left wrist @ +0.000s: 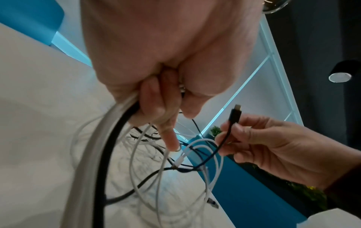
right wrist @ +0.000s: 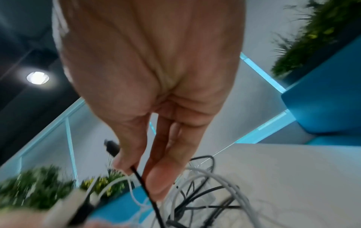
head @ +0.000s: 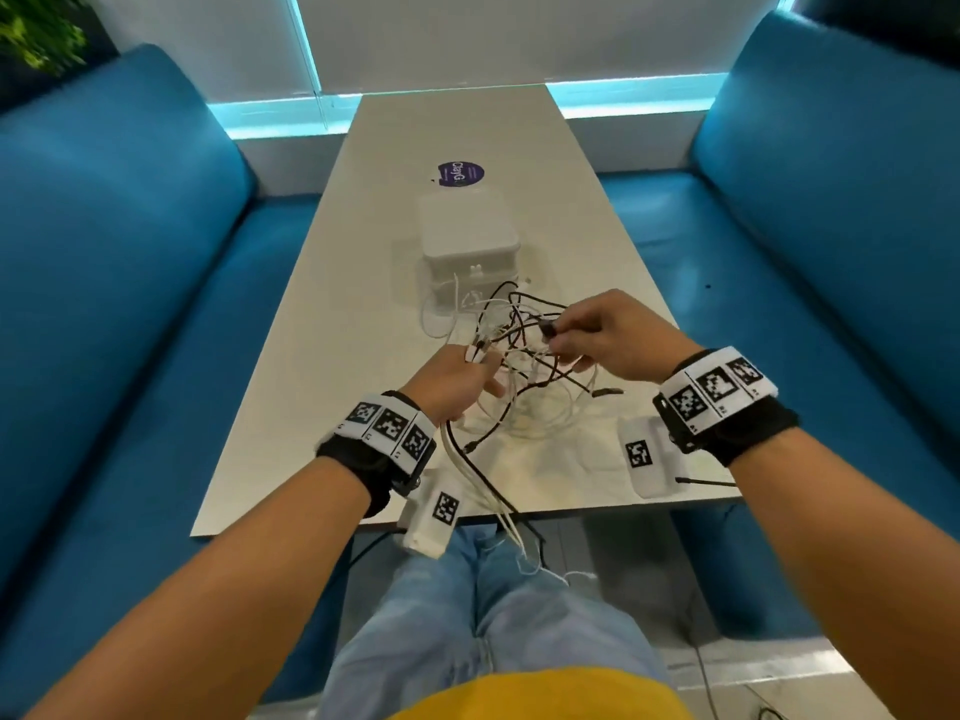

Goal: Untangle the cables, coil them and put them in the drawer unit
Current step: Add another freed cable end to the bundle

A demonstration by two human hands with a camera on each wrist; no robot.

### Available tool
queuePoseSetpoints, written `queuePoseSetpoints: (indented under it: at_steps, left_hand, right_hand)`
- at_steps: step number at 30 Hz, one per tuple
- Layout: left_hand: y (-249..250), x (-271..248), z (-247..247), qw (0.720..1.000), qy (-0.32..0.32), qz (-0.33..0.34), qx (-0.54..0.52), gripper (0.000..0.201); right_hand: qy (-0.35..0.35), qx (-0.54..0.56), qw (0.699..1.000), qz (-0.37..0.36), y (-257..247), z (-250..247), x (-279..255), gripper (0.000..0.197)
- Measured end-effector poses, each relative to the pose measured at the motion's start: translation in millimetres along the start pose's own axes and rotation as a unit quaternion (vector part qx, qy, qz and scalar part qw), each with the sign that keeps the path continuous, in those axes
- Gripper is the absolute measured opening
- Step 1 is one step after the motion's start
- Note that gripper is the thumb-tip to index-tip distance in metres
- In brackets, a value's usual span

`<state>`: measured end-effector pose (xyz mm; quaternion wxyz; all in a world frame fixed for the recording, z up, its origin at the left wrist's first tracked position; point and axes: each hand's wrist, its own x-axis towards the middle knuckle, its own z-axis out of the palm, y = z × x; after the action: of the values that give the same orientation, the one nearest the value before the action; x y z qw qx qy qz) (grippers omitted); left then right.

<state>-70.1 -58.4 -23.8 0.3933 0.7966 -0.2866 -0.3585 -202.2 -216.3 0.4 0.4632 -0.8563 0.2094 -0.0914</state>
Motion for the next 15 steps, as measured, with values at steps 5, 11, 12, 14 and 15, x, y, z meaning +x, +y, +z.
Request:
queuePoseSetpoints:
  at_steps: [5, 11, 12, 14, 15]
  left_hand:
    - [6, -9, -1, 0.991, 0.033, 0.071, -0.106, 0.019]
    - [23, -18, 6, 0.959, 0.09, 0.169, -0.209, 0.025]
    - [23, -18, 7, 0.954, 0.109, 0.174, -0.218, 0.023]
    - [21, -17, 7, 0.942, 0.135, 0.166, -0.258, 0.02]
    - [21, -16, 7, 0.938, 0.14, 0.157, -0.274, 0.019]
  right_hand:
    - [0.026, 0.092, 0.995, -0.027, -12, 8, 3, 0.01]
    - [0.015, 0.072, 0.992, -0.098, -25, 25, 7, 0.018]
    - [0.023, 0.077, 0.992, -0.101, -24, 28, 8, 0.018]
    - [0.038, 0.083, 0.99, -0.103, -21, 33, 9, 0.014]
    - [0.044, 0.091, 0.99, -0.103, -19, 36, 9, 0.013]
